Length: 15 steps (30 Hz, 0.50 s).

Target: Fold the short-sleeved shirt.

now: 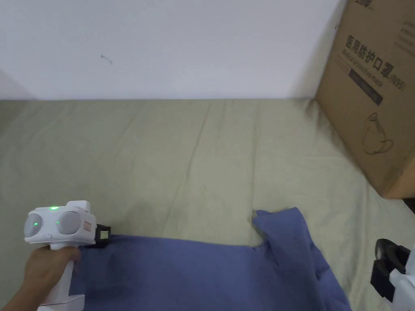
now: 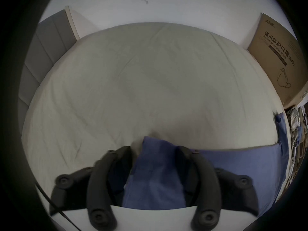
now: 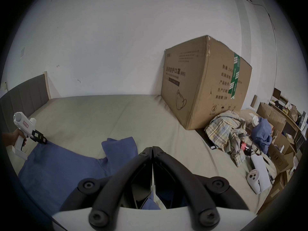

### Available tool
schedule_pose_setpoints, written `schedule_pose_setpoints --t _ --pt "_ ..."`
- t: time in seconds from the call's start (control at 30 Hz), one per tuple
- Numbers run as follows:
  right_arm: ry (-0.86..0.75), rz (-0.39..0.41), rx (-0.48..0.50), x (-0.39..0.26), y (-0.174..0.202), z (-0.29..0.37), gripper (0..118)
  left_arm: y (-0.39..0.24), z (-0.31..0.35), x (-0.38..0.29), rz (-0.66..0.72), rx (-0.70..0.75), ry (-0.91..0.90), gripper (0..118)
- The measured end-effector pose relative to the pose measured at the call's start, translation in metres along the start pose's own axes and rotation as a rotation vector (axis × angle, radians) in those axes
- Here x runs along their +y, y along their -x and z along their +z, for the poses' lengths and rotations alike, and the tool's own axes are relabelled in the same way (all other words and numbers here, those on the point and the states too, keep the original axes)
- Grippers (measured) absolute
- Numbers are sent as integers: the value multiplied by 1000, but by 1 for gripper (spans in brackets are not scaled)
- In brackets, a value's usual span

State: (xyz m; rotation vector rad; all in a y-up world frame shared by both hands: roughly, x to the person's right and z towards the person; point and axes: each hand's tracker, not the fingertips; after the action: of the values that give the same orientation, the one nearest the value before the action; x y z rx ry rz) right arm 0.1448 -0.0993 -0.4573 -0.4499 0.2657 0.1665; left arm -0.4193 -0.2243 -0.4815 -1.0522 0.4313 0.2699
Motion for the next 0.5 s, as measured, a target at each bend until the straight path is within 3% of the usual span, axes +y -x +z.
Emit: schedule_pose_setpoints --t 0.07,0.2,0.33,0.37,0.5 --pt "52 -27 7 -3 -5 -10 0 -7 9 -1 -27 -4 -3 4" --pt "201 -44 38 -6 -15 -52 6 -15 39 -10 -75 -43 -83 3" --pt "344 4 115 -19 -11 -94 94 -14 82 -22 -82 -104 -141 3" --pt "369 35 119 -23 -8 -105 99 -13 92 -22 -94 -112 -158 3" --pt "476 79 84 -47 -8 -150 98 -7 122 -32 -109 -145 -194 3"
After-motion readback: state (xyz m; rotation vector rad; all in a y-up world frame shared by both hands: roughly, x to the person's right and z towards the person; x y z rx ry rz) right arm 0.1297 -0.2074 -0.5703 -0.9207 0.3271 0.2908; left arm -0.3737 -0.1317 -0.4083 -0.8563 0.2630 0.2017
